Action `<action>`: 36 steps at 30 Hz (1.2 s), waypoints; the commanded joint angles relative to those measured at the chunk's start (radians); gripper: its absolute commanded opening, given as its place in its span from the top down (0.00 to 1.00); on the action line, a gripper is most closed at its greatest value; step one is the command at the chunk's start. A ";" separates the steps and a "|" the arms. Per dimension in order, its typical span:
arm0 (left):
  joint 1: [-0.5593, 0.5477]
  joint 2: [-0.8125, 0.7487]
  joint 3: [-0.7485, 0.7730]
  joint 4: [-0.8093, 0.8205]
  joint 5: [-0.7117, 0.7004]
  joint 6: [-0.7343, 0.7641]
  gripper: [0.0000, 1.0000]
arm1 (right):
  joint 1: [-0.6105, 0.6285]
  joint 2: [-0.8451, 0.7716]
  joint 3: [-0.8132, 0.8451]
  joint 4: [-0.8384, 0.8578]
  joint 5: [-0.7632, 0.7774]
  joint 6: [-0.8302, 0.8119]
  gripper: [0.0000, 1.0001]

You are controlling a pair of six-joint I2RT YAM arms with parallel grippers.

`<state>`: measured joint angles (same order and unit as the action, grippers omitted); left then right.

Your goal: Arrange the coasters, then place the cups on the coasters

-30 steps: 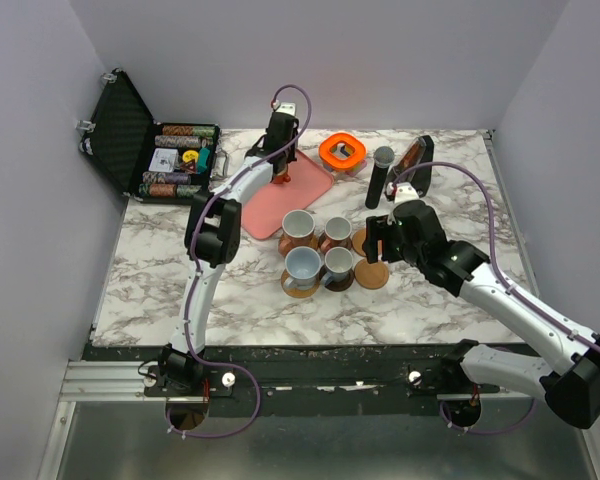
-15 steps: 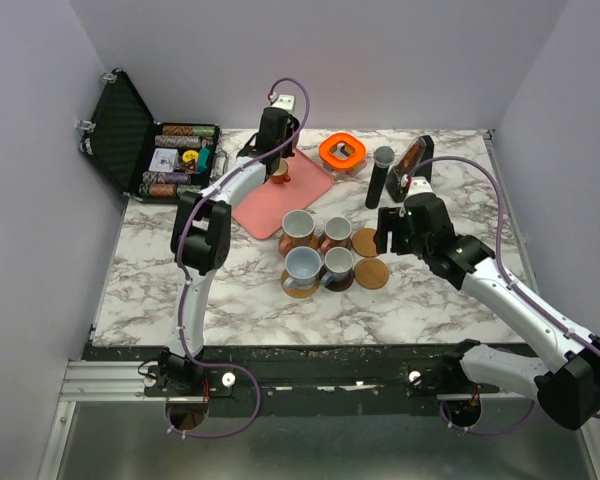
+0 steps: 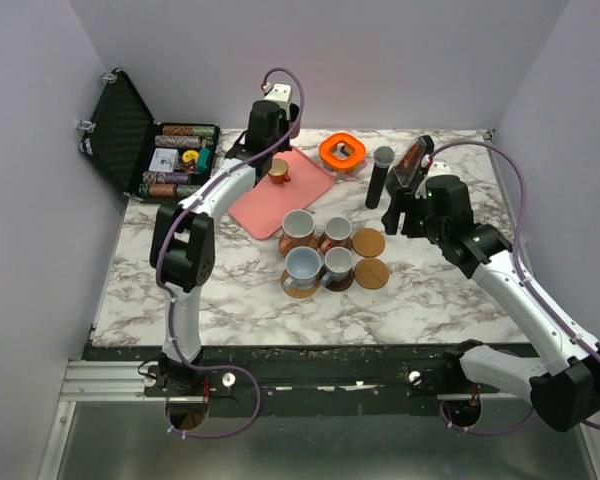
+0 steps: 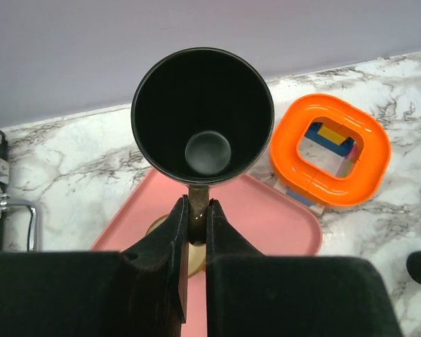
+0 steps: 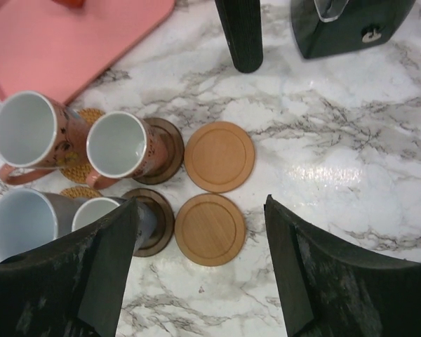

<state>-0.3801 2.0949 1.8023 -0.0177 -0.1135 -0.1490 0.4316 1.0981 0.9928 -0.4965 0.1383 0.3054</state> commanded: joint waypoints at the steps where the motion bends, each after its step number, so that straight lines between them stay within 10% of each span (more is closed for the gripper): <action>1: -0.049 -0.222 -0.101 0.084 0.031 0.052 1.00 | -0.022 0.014 0.093 -0.027 -0.074 -0.012 0.20; 20: -0.342 -0.720 -0.469 -0.185 0.021 0.057 1.00 | -0.025 0.049 0.405 -0.264 -0.207 0.001 0.32; 36: -0.519 -0.782 -0.620 -0.171 -0.002 0.071 1.00 | 0.163 0.164 0.494 -0.350 -0.062 0.087 0.39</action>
<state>-0.8791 1.3617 1.1973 -0.2558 -0.0967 -0.0860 0.5655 1.2160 1.4551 -0.8143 0.0162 0.3645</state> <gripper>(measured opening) 0.158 0.617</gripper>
